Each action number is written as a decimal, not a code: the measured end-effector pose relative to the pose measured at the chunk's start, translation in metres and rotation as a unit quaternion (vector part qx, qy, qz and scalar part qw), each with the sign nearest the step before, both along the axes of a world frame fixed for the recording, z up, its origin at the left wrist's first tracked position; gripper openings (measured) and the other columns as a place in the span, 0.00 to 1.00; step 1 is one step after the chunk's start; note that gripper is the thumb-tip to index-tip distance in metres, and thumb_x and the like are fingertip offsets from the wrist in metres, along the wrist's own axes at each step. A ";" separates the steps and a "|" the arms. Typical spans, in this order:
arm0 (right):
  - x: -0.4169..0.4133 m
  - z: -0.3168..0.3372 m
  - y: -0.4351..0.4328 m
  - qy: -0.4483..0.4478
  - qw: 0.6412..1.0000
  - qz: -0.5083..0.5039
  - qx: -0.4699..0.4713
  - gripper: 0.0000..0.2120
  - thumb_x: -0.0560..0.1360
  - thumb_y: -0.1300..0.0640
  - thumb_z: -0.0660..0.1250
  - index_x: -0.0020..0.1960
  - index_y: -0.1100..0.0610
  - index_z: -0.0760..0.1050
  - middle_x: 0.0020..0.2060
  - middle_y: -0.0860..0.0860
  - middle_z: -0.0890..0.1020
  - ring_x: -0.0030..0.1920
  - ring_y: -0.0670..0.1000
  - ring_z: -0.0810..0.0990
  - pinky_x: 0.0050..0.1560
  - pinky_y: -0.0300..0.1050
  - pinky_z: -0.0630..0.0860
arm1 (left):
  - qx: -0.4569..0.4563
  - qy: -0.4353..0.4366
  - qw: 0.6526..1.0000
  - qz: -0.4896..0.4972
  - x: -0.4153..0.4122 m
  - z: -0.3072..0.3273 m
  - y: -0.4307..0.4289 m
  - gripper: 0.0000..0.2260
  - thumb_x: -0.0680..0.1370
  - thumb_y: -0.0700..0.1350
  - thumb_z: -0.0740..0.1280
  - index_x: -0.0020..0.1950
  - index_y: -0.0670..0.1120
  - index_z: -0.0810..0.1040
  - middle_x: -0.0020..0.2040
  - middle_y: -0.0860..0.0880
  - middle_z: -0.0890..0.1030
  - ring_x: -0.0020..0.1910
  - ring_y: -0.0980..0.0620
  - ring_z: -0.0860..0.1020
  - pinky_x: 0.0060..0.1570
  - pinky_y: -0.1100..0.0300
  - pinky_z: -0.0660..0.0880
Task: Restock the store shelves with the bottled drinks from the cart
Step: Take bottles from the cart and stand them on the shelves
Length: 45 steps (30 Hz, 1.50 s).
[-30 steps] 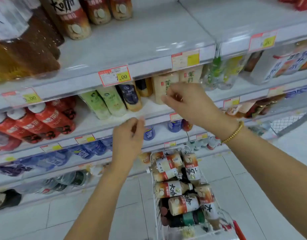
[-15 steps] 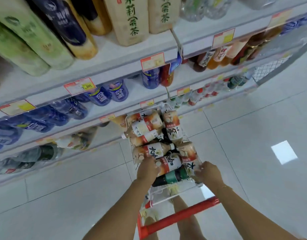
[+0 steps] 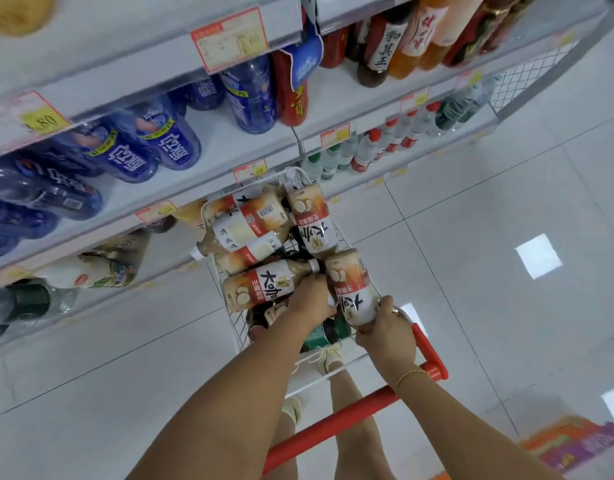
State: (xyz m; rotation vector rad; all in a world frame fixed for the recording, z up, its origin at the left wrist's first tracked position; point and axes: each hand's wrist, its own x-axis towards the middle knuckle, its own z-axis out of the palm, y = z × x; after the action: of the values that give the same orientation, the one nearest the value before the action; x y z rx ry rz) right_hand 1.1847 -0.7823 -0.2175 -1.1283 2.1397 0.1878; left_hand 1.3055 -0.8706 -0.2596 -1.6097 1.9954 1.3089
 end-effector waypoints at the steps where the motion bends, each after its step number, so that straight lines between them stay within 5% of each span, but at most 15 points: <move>1: -0.001 0.000 0.003 -0.010 1.000 -0.004 -0.004 0.24 0.66 0.56 0.71 0.56 0.58 0.62 0.41 0.53 0.75 0.44 0.56 0.78 0.35 0.48 0.76 | 0.005 0.002 1.000 -0.010 0.000 -0.001 -0.001 0.24 0.69 0.44 0.73 0.63 0.42 0.72 0.60 0.43 0.77 0.60 0.43 0.75 0.60 0.52 0.72; 5: -0.007 0.010 0.010 -0.040 0.997 -0.028 -0.056 0.18 0.75 0.49 0.65 0.58 0.57 0.63 0.41 0.53 0.81 0.38 0.54 0.80 0.35 0.48 0.78 | 0.023 -0.028 0.998 -0.056 -0.002 -0.002 -0.004 0.24 0.67 0.47 0.75 0.61 0.44 0.73 0.58 0.44 0.79 0.57 0.44 0.77 0.56 0.53 0.74; 7: -0.008 0.015 0.004 -0.044 0.997 -0.025 -0.056 0.16 0.76 0.52 0.64 0.59 0.57 0.63 0.42 0.53 0.82 0.39 0.54 0.80 0.37 0.48 0.78 | 0.016 -0.050 0.996 -0.066 -0.003 0.001 -0.003 0.23 0.69 0.47 0.73 0.60 0.43 0.73 0.57 0.44 0.79 0.56 0.43 0.77 0.54 0.53 0.74; 14: 0.004 -0.002 -0.011 0.036 0.998 -0.004 0.047 0.24 0.69 0.52 0.72 0.57 0.59 0.63 0.47 0.56 0.80 0.46 0.56 0.80 0.42 0.48 0.80 | -0.037 -0.084 0.994 -0.061 -0.004 0.002 0.005 0.21 0.70 0.47 0.70 0.61 0.43 0.71 0.58 0.42 0.77 0.58 0.43 0.76 0.54 0.53 0.74; 19: 0.013 -0.012 -0.004 0.067 0.998 0.000 0.005 0.28 0.66 0.47 0.73 0.57 0.58 0.64 0.50 0.54 0.74 0.51 0.55 0.77 0.40 0.47 0.78 | -0.038 -0.114 0.991 -0.056 -0.004 0.002 0.007 0.25 0.70 0.47 0.72 0.63 0.40 0.68 0.60 0.42 0.76 0.58 0.43 0.76 0.53 0.54 0.74; 25: 0.011 -0.014 -0.001 0.069 0.997 0.016 0.006 0.25 0.68 0.48 0.71 0.58 0.56 0.65 0.48 0.53 0.76 0.43 0.54 0.79 0.39 0.48 0.80 | -0.070 -0.109 0.991 -0.037 0.028 0.019 0.031 0.25 0.71 0.49 0.71 0.63 0.40 0.67 0.62 0.43 0.72 0.61 0.44 0.74 0.52 0.52 0.74; 31: 0.014 -0.017 0.008 0.012 0.999 -0.010 -0.028 0.24 0.69 0.63 0.69 0.58 0.56 0.59 0.44 0.57 0.80 0.36 0.56 0.78 0.32 0.48 0.77 | -0.128 0.036 0.977 0.167 0.064 0.033 0.066 0.23 0.72 0.48 0.71 0.65 0.47 0.72 0.63 0.47 0.73 0.61 0.47 0.72 0.58 0.54 0.72; 38: 0.017 -0.001 0.017 -0.100 0.988 -0.082 -0.078 0.31 0.69 0.55 0.73 0.66 0.58 0.61 0.49 0.54 0.79 0.48 0.54 0.79 0.41 0.43 0.74 | -0.115 0.137 0.901 0.396 0.088 0.055 0.072 0.12 0.75 0.44 0.69 0.58 0.47 0.77 0.53 0.53 0.78 0.50 0.53 0.75 0.47 0.67 0.68; 45: 0.039 0.025 0.014 -0.191 0.963 -0.185 -0.036 0.28 0.74 0.52 0.68 0.66 0.63 0.61 0.49 0.55 0.75 0.47 0.54 0.76 0.46 0.48 0.74 | -0.098 0.145 0.880 0.442 0.114 0.082 0.090 0.13 0.75 0.40 0.68 0.59 0.46 0.78 0.52 0.54 0.78 0.50 0.52 0.75 0.45 0.69 0.69</move>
State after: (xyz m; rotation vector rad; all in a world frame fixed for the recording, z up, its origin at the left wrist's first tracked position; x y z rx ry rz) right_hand 1.2239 -0.7683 -0.1920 -0.7116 1.9702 -0.2614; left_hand 1.4194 -0.7804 -0.1772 -2.7537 1.5769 1.7456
